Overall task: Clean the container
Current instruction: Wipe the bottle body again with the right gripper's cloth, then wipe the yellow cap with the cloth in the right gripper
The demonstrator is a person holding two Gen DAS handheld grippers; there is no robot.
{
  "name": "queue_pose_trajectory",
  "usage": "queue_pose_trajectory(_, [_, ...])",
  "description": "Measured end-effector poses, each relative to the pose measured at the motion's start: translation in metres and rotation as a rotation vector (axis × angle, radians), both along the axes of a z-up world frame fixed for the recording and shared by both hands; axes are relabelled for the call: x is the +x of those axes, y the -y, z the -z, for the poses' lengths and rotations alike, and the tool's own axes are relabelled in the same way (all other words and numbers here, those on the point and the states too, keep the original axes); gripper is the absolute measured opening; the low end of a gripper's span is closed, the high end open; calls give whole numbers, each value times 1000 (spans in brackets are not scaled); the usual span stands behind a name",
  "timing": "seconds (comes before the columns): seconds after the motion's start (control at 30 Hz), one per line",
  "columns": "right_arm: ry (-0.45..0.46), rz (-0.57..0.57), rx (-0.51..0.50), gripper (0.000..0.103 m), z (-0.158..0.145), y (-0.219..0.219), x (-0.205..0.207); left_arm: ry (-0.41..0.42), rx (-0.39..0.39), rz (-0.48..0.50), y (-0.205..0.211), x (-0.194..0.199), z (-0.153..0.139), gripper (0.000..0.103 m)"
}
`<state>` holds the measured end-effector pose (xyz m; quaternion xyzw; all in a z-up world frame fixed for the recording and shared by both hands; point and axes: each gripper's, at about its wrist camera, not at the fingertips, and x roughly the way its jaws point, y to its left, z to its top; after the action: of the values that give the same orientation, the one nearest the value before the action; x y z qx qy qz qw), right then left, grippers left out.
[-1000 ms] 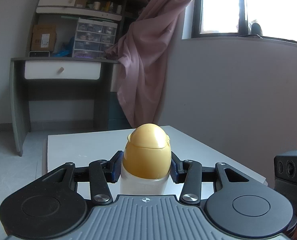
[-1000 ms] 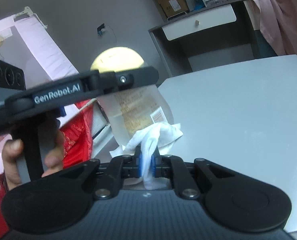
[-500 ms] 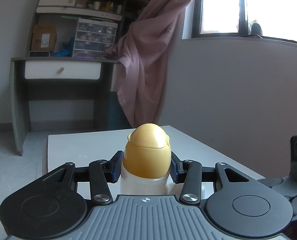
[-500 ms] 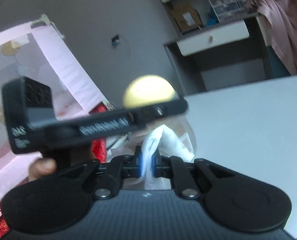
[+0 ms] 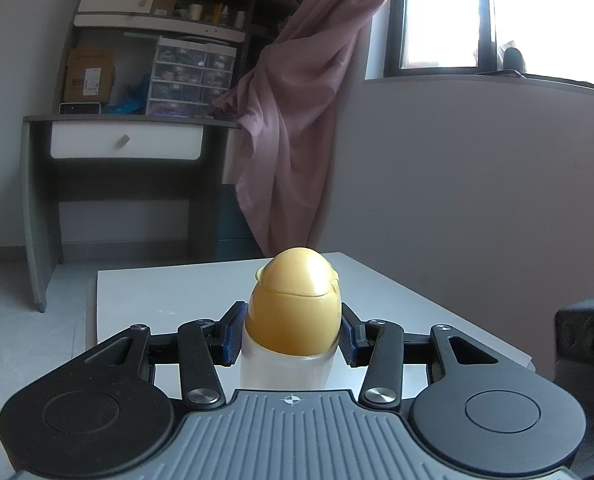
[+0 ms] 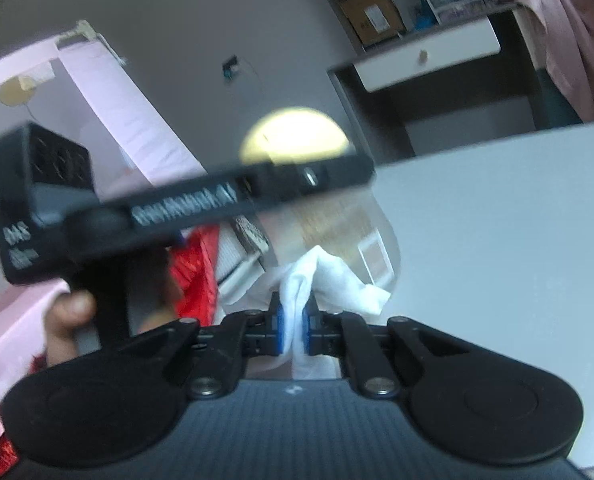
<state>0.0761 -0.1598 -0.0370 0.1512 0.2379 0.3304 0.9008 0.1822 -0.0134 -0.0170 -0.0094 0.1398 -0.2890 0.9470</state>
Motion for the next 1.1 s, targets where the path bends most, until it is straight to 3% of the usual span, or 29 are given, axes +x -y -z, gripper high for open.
queue_pose_trajectory(0.23, [-23, 9, -17, 9, 6, 0, 2, 0, 0, 3, -1, 0, 0, 47])
queue_pose_trajectory(0.57, [19, 43, -29, 10, -7, 10, -9, 2, 3, 0, -3, 1, 2, 48])
queue_pose_trajectory(0.77, [96, 182, -41, 10, -30, 40, -16, 6, 12, -5, -3, 3, -2, 48])
queue_pose_trajectory(0.9, [163, 251, 27, 10, -54, 60, -16, 10, 19, -3, -4, 3, -4, 48])
queue_pose_trajectory(1.1, [251, 170, 14, 10, -76, 38, -12, 13, 28, -7, -4, 3, -5, 46])
